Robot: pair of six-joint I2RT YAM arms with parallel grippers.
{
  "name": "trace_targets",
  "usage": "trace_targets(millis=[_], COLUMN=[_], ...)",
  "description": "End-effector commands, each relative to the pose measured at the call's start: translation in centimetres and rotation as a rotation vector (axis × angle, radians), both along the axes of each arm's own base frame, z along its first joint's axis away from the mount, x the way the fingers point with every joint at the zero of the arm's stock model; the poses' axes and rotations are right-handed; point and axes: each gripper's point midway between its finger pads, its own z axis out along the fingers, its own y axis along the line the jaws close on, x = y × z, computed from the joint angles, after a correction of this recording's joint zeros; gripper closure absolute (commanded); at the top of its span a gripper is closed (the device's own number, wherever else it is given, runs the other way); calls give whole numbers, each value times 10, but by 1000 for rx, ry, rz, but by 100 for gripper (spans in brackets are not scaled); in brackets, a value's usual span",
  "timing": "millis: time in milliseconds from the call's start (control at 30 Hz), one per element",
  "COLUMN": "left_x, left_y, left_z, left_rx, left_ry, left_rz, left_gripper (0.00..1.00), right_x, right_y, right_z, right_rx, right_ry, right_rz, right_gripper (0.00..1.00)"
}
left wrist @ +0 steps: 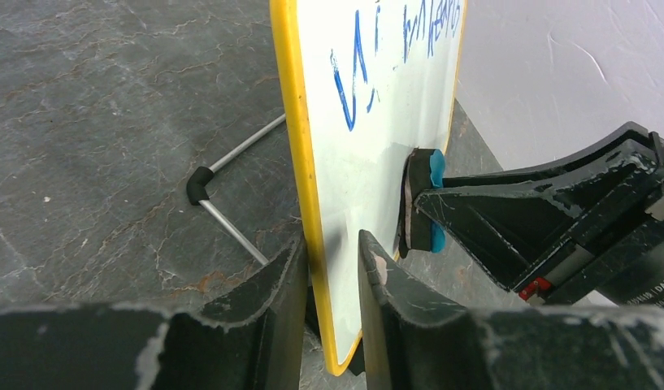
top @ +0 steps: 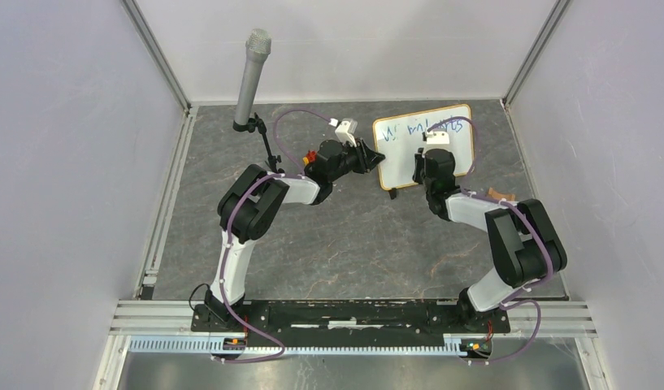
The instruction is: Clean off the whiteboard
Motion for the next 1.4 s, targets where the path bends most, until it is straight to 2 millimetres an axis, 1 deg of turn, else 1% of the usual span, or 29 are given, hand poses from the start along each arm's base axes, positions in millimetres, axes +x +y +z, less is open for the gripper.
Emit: trace_targets(millis=[0,100,133,200,267,300,367,433,467,533,567,667,700,733,800,900,1000,1100,1133,1233,1300,1367], left_x=[-5,-5,-5,-5,-5,-5,-5,-6,-6,-7,-8,-9,-9,-8,-6,-3,-2,0,1,1,0,0], left_y=[-10,-9,-8,-7,-8,-9,-11,-12,-13,-16,-19,-21,-21,-21,-21,-25,-31,-33,-32,-28,-25,-20], left_z=[9,9,9,9,9,9,9,8,8,10,12,13,12,11,7,5,2,-2,-2,-5,-5,-3], left_rx=[-30,-26,-24,-21,-21,-22,-25,-31,-32,-44,-51,-64,-62,-56,-45,-43,-49,-47,-47,-36,-29,-36], left_ry=[-33,-34,-35,-36,-36,-36,-36,-31,-30,-29,-28,-21,-15,-9,9,21,38,48,48,52,48,50], left_rz=[-16,-14,-11,-8,-10,-15,-24,-28,-34,-58,-68,-79,-78,-77,-67,-76,-97,-95,-92,-79,-72,-72], left_gripper=[66,68,69,71,73,75,77,77,76,69,66,53,49,47,46,45,46,51,54,65,73,80], right_x=[11,11,10,5,3,3,7,10,11,9,8,4,4,4,5,6,15,25,27,31,30,30], right_y=[29,3,-9,-27,-35,-34,-23,-12,-8,-1,2,-2,-4,-5,-6,-8,-6,4,6,9,11,16], right_z=[19,11,6,-2,-4,-2,6,19,26,41,52,77,82,88,93,94,97,98,96,91,88,87], right_rx=[57,47,70,134,161,158,157,126,105,94,99,100,100,96,90,81,75,75,77,89,108,134], right_ry=[-64,-35,-18,-4,-6,-11,-37,-81,-102,-152,-189,-260,-274,-287,-300,-310,-304,-294,-287,-275,-271,-269], right_rz=[94,4,-43,-91,-111,-102,-38,19,37,71,87,75,65,61,61,50,61,100,109,118,117,136], right_gripper=[93,93,94,94,94,94,93,93,93,93,93,92,92,92,92,92,92,92,92,92,92,92])
